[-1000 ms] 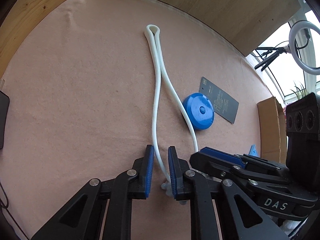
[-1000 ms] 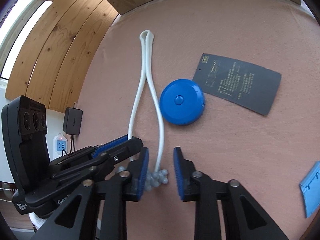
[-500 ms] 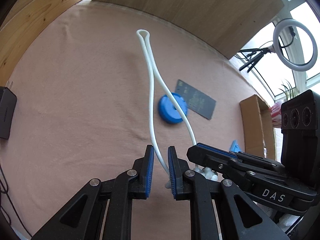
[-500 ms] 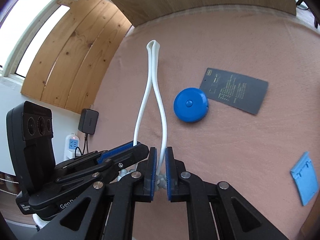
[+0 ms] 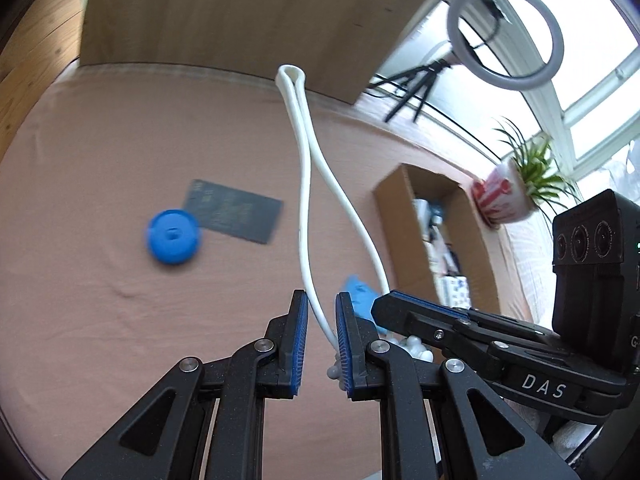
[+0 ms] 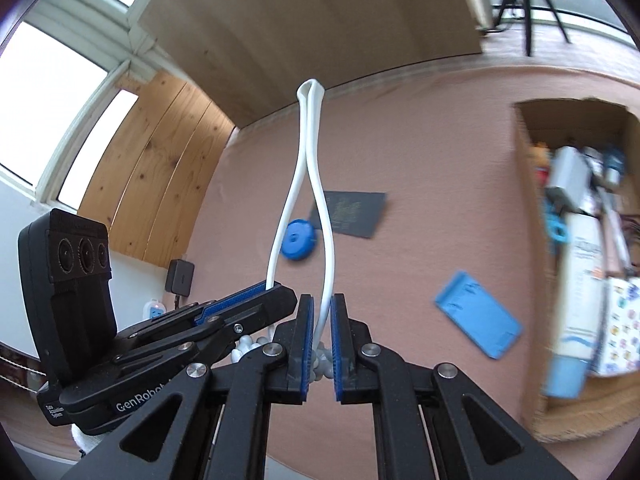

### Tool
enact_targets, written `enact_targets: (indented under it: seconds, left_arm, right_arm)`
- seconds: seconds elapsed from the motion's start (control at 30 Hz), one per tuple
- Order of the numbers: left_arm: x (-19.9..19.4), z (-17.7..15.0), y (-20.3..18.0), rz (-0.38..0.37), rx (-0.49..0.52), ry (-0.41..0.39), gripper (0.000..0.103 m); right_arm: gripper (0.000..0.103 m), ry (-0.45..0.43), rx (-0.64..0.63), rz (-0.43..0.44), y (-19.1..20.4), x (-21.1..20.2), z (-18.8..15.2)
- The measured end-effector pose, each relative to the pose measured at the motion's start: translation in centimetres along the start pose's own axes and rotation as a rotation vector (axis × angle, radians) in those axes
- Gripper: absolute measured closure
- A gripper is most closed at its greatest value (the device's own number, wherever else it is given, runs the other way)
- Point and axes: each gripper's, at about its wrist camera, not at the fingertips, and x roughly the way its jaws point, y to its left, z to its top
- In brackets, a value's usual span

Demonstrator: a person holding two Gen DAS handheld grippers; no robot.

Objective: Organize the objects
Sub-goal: 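Lift the white massage cord with both grippers and carry it over the box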

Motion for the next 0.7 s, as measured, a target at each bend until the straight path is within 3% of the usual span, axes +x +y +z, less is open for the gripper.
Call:
enact_targets:
  seconds: [0.37, 0.7]
  left_arm:
    - [6.5, -0.7, -12.0, -0.1, 0.126, 0.068, 0.088]
    - [11.5, -2.3, -16.7, -0.083, 0.203, 0.134, 0.087]
  right_arm:
    - [0.095, -0.082, 0.105, -0.108, -9.0, -7.3, -1.2]
    - [0.095, -0.07, 0.158, -0.157, -14.1, -8.5, -1.5]
